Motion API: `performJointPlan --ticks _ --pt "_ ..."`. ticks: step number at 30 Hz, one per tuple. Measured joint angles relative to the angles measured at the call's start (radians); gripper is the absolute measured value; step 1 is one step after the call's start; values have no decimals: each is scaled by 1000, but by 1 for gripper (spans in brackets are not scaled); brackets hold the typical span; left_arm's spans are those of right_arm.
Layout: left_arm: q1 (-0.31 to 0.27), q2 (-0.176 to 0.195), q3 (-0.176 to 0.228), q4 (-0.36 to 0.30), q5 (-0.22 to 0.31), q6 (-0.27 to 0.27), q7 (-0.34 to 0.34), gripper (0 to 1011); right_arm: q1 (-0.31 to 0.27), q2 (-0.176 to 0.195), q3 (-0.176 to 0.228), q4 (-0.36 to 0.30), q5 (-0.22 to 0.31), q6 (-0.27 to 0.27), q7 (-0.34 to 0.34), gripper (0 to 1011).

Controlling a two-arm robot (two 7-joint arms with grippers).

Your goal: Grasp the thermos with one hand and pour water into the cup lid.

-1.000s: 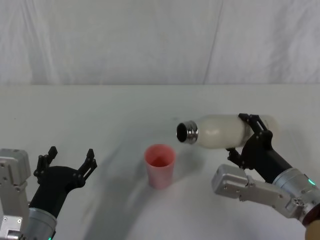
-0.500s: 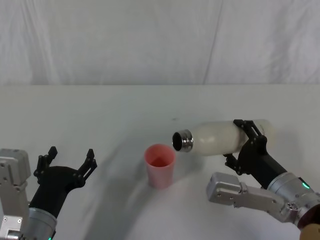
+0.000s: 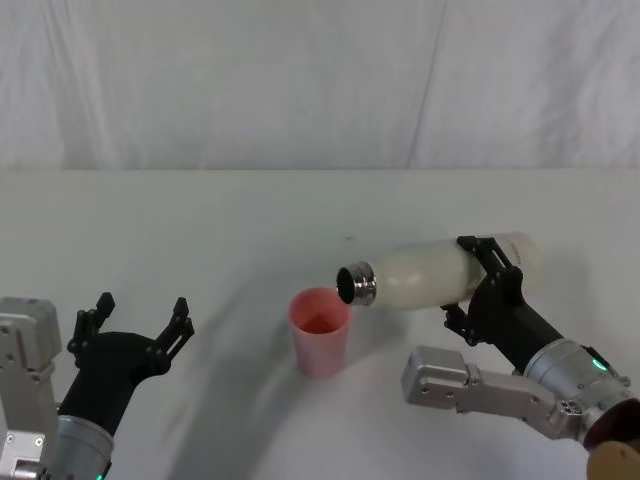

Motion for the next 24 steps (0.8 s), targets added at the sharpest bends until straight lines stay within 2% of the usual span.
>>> performJointPlan --ticks 24 --pt "0 0 0 0 0 0 0 1001 55 -7 -24 33 -55 19 -28 951"
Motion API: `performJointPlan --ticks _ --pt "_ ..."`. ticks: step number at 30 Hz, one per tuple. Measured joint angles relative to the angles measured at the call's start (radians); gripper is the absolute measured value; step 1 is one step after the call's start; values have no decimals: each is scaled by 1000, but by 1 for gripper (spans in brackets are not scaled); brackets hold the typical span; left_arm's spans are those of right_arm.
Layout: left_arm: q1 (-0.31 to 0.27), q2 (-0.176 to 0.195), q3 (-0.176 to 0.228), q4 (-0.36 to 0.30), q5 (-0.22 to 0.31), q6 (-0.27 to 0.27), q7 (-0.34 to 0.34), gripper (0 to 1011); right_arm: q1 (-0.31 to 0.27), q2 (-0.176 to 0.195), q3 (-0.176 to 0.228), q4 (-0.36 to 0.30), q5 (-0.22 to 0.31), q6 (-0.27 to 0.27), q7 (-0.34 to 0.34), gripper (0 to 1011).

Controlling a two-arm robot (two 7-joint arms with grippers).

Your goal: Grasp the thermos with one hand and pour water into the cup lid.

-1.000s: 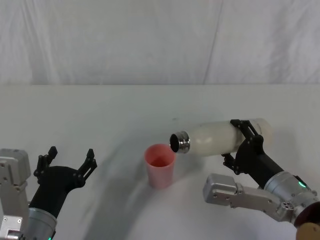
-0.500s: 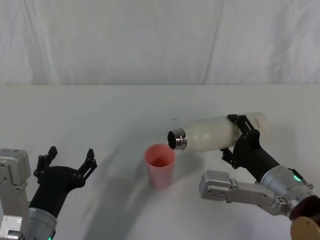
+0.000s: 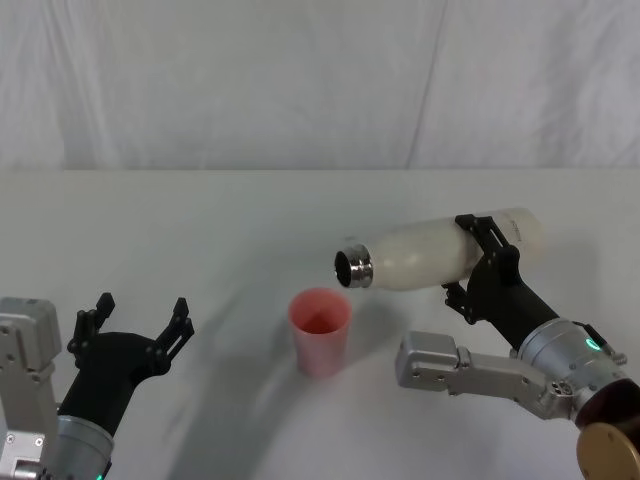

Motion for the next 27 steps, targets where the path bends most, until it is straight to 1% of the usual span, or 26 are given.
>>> performJointPlan --ticks 16,27 --pt "0 0 0 0 0 0 0 1001 21 2 -16 11 -29 5 -10 951" --pt "0 0 0 0 0 0 0 1001 31 2 -20 15 -33 5 -11 951"
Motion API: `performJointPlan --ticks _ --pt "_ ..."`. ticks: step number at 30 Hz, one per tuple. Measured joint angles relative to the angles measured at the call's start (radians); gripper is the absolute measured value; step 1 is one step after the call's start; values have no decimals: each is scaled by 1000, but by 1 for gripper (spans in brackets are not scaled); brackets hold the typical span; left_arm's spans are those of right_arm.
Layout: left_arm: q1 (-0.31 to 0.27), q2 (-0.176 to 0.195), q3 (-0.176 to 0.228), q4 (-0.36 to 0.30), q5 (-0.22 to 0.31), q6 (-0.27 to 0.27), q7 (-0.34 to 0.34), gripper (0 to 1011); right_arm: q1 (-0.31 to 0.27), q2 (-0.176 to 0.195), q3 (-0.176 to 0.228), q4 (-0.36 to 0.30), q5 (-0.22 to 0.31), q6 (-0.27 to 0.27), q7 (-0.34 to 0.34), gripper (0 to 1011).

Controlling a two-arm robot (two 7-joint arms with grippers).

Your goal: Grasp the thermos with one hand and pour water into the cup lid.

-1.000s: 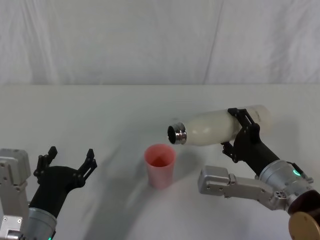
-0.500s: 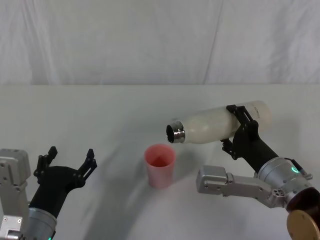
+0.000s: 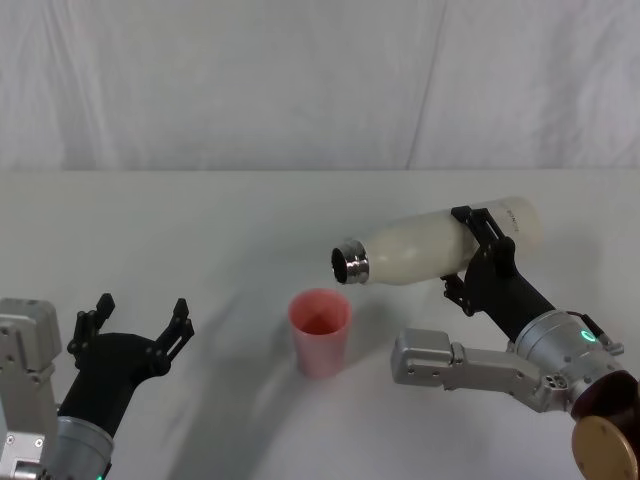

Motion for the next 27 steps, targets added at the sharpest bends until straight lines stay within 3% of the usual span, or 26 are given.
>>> performJointPlan --ticks 27 --pt "0 0 0 0 0 0 0 1001 -4 -1 -1 2 11 0 6 951"
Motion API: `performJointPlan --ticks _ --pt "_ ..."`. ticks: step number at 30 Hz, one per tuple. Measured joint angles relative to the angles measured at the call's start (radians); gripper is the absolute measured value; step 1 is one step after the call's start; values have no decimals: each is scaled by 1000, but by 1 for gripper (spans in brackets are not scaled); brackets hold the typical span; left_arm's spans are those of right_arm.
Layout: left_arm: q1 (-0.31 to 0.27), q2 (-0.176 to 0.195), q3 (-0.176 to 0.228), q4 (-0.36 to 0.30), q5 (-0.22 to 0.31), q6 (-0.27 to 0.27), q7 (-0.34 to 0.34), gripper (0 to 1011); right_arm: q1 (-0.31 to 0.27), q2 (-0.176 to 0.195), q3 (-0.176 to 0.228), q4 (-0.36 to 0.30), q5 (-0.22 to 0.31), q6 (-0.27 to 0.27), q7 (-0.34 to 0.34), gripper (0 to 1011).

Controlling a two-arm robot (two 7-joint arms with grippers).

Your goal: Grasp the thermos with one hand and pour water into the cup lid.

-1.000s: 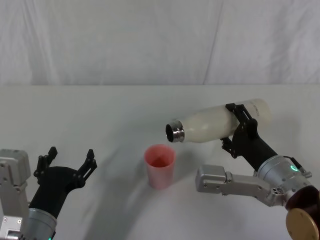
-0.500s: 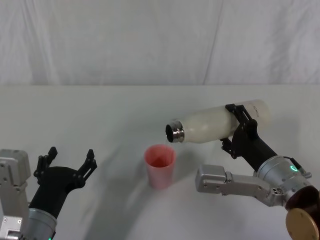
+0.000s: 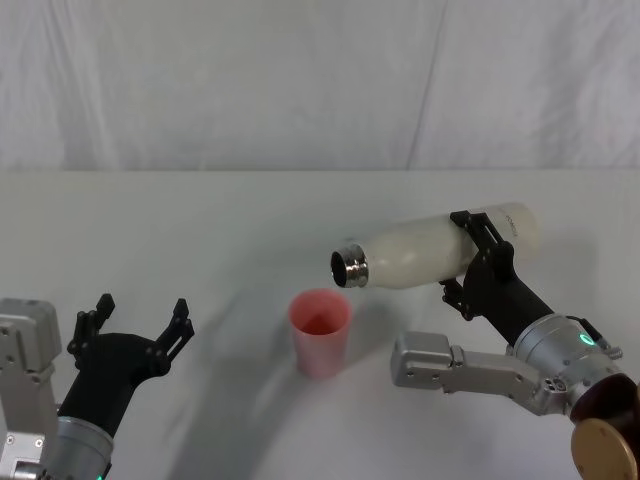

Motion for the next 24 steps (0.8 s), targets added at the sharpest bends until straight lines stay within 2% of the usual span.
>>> performJointPlan --ticks 24 --pt "0 0 0 0 0 0 0 1001 2 6 -3 3 -9 -1 -5 951"
